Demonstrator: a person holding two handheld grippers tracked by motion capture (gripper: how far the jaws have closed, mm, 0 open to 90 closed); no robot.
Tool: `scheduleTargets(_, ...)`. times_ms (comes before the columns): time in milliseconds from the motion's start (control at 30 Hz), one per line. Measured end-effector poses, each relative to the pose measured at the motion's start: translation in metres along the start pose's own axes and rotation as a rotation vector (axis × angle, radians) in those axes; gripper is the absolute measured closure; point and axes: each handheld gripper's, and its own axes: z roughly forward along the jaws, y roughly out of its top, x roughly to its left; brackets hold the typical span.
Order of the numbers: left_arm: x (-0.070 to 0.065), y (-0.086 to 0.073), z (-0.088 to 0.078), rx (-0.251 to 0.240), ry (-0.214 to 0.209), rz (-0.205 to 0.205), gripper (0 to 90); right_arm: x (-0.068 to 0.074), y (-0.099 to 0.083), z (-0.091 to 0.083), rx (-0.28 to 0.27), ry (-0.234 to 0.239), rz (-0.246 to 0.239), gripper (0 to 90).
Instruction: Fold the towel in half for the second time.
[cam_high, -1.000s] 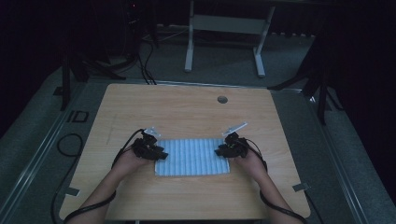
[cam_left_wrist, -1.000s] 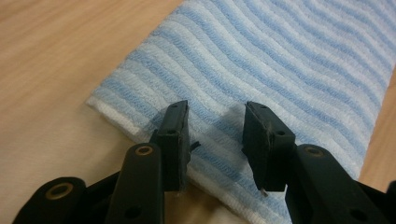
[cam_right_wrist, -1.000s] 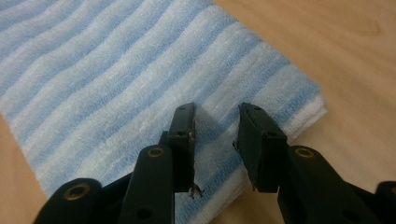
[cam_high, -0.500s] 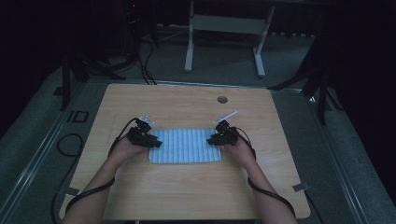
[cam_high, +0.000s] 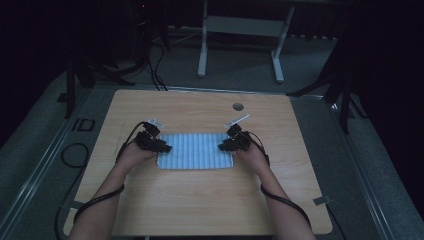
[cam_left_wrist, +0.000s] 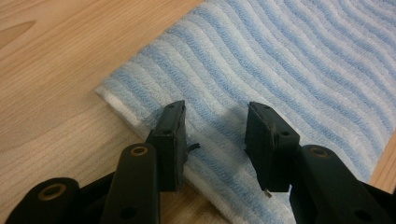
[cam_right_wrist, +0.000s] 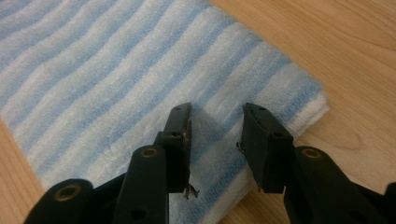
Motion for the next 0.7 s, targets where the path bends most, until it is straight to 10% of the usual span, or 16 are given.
scheduleTargets(700,-0.032,-0.024,-0.02,-0.113,0.035,0.029,14.5,0.018,-0.009,-0.028,-0.146,0.001,-0.079,15.4)
